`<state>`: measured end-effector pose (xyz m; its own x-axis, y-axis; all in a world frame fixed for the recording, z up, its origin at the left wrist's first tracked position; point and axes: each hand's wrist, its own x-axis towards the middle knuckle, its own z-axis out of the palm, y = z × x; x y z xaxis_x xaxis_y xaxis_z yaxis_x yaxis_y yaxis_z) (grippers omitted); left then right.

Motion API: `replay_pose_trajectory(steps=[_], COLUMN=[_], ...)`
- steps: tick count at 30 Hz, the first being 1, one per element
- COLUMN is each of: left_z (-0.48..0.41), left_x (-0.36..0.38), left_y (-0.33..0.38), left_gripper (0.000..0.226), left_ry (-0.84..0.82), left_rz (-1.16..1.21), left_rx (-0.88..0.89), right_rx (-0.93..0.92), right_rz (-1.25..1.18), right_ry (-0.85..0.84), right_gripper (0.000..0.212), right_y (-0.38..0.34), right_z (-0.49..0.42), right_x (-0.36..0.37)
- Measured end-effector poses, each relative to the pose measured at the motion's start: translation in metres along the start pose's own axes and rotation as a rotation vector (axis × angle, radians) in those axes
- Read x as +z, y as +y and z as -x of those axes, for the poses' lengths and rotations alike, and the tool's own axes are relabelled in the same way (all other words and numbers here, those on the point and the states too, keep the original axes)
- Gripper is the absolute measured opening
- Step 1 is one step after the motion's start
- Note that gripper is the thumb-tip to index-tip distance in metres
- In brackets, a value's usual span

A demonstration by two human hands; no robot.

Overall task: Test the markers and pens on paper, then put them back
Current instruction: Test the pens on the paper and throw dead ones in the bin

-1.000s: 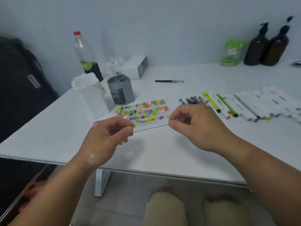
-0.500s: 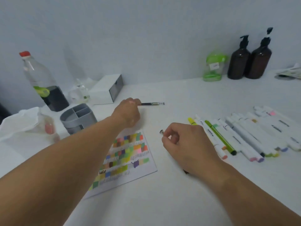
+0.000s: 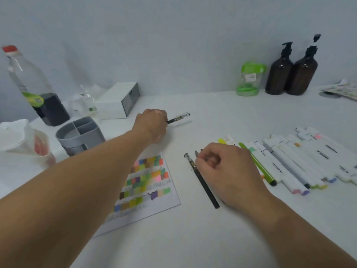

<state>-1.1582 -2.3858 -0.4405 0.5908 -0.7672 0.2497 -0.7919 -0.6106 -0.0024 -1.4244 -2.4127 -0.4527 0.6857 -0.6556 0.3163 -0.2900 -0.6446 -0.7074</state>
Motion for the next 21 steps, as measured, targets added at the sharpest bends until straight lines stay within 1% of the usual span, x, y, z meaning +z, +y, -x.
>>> replay_pose_trajectory(steps=[1, 3, 6, 7, 9, 11, 12, 14, 15, 16, 17, 18, 21], left_z=[0.011, 0.04, 0.098, 0.115, 0.141, 0.155, 0.16, 0.167, 0.169, 0.172, 0.174, 0.176, 0.179], left_x=[-0.011, -0.034, -0.056, -0.058, -0.059, -0.056, -0.055, -0.054, -0.053, -0.051, -0.049, -0.046, -0.043], left_y=[0.0, -0.002, -0.01, -0.013, -0.02, -0.028, -0.032, -0.04, -0.046, -0.052, -0.058, -0.064, -0.073], left_gripper=[0.016, 0.013, 0.013, 0.013, 0.009, 0.011, 0.013, 0.021, 0.03, 0.041, 0.05, 0.053, 0.042], left_ry=[0.006, -0.013, -0.12, -0.158, -0.217, -0.253, -0.261, -0.247, -0.223, -0.19, -0.151, -0.111, -0.032], left_rz=[0.15, 0.525, 1.065, 1.218, 1.445, 1.586, 1.643, 1.759, 1.82, 1.854, 1.835, 1.747, 1.234], left_rx=[-0.035, -0.11, -0.167, -0.171, -0.179, -0.195, -0.206, -0.24, -0.259, -0.274, -0.274, -0.26, -0.139], right_rx=[0.01, 0.032, 0.045, 0.046, 0.049, 0.048, 0.035, 0.02, 0.025, 0.037, 0.054, 0.071, 0.11], right_rz=[-0.01, -0.034, -0.09, -0.138, -0.247, -0.272, -0.274, -0.332, -0.371, -0.398, -0.425, -0.452, -0.518], right_ry=[-0.002, 0.004, -0.008, -0.05, -0.198, -0.295, -0.296, -0.244, -0.221, -0.207, -0.197, -0.185, -0.121], right_gripper=[0.016, 0.016, 0.01, 0.006, 0.017, 0.026, 0.026, 0.017, 0.013, 0.015, 0.018, 0.02, 0.019], right_y=[-0.001, -0.004, -0.018, -0.025, -0.041, -0.054, -0.059, -0.063, -0.062, -0.06, -0.057, -0.053, -0.044], right_z=[0.001, 0.001, -0.002, -0.002, -0.003, -0.003, -0.003, -0.003, -0.003, -0.002, -0.002, -0.001, -0.004], right_x=[-0.002, -0.005, 0.002, 0.006, 0.019, 0.033, 0.039, 0.047, 0.049, 0.05, 0.049, 0.048, 0.044])
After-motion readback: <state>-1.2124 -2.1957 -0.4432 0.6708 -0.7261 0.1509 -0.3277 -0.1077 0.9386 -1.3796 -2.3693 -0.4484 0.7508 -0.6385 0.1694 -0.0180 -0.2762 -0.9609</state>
